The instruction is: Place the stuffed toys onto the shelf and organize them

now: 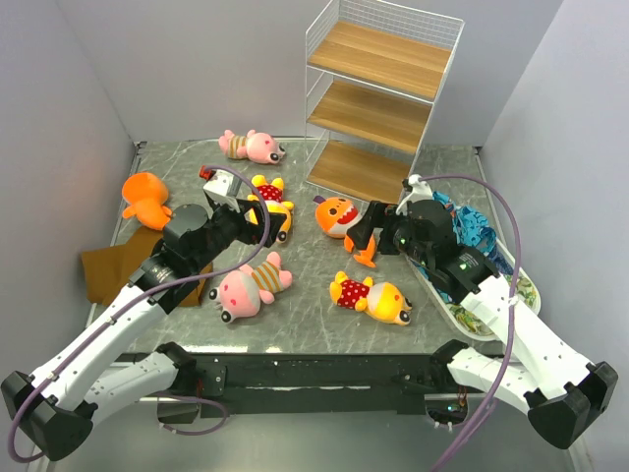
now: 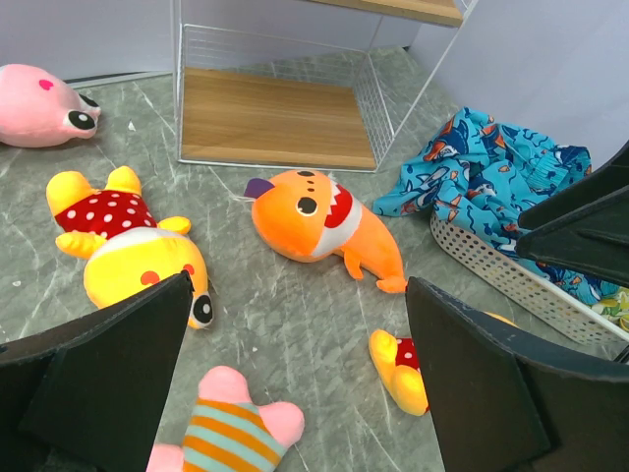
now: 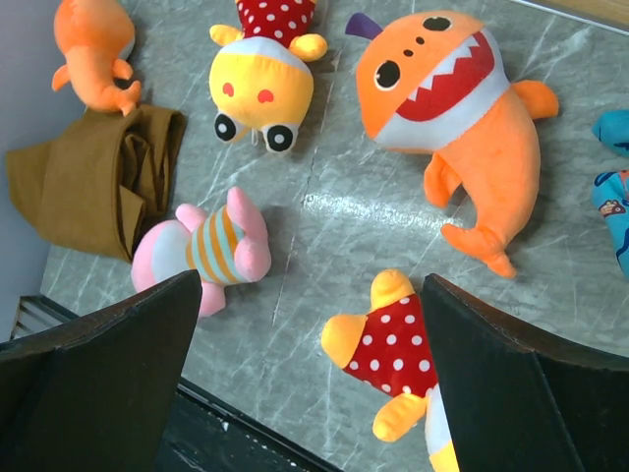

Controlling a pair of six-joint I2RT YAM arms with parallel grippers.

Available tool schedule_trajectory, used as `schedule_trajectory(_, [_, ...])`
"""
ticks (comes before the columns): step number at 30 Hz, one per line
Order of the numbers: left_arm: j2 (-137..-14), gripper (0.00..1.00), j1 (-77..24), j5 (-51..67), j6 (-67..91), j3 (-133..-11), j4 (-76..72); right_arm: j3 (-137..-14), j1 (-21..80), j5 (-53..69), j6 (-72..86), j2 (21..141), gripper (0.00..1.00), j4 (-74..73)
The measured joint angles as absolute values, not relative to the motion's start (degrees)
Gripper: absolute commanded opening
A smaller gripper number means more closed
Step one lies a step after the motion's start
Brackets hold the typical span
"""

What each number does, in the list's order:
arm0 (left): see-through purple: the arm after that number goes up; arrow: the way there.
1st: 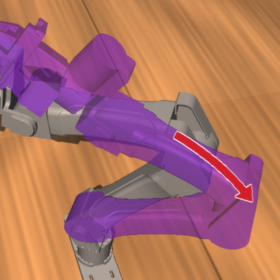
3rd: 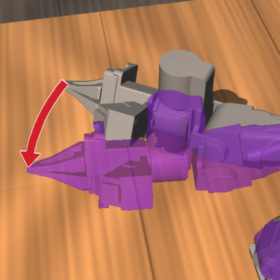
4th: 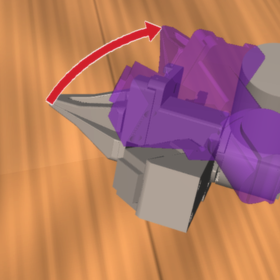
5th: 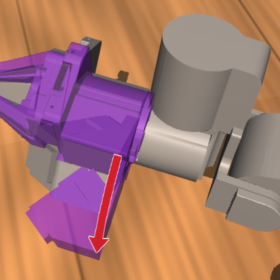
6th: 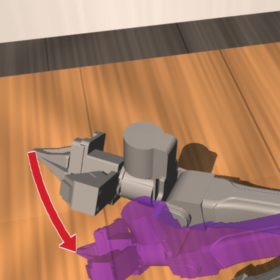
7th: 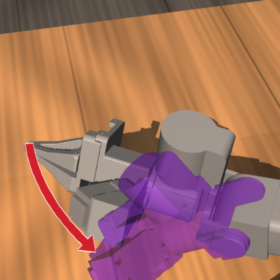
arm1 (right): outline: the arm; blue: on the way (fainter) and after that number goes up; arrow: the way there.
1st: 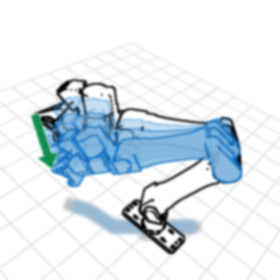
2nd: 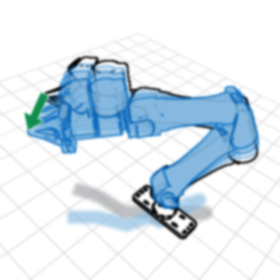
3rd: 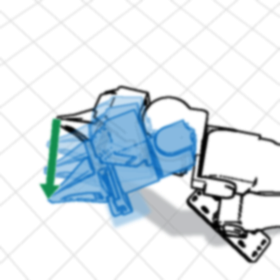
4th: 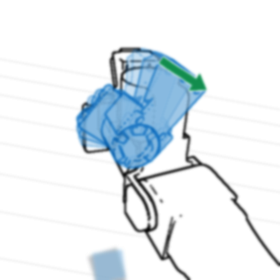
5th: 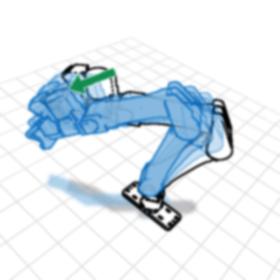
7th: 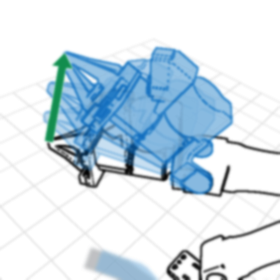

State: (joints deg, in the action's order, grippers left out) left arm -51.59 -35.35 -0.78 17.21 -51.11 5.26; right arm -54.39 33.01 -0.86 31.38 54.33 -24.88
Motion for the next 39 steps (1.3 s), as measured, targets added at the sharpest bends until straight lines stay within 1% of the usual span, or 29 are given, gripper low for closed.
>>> schedule_trajectory(20, [-51.59, 0.96, -35.35, -0.84, 17.19, -51.11, 5.26, -54.39, 33.01, -3.18, 32.38, 54.35, 1.0, -24.99])
schedule_trajectory(25, [-51.83, 0.96, -36.1, -3.57, 17.65, -51.31, 6.57, -54.39, 33.01, -3.22, 33.28, 54.19, 1.0, -25.23])
schedule_trajectory(30, [-52.42, 0.97, -36.36, -8.56, 22.35, -52.47, 12.58, -54.06, 33.01, -3.92, 33.61, 51.9, 1.0, -25.32])
schedule_trajectory(33, [-52.66, 0.98, -36.36, -12.86, 26.63, -54.22, 18.98, -52.82, 33.01, -4.08, 33.47, 49.21, 0.97, -24.8])
schedule_trajectory(35, [-52.88, 0.99, -36.36, -16.64, 31.51, -55.57, 24.01, -51.59, 33.01, -3.79, 33.19, 47.48, 0.93, -24.32])
schedule_trajectory(39, [-52.58, 0.94, -36.36, -21.69, 45.23, -55.79, 33.15, -49.8, 33.01, -2.63, 32.58, 46.26, 0.89, -23.05])
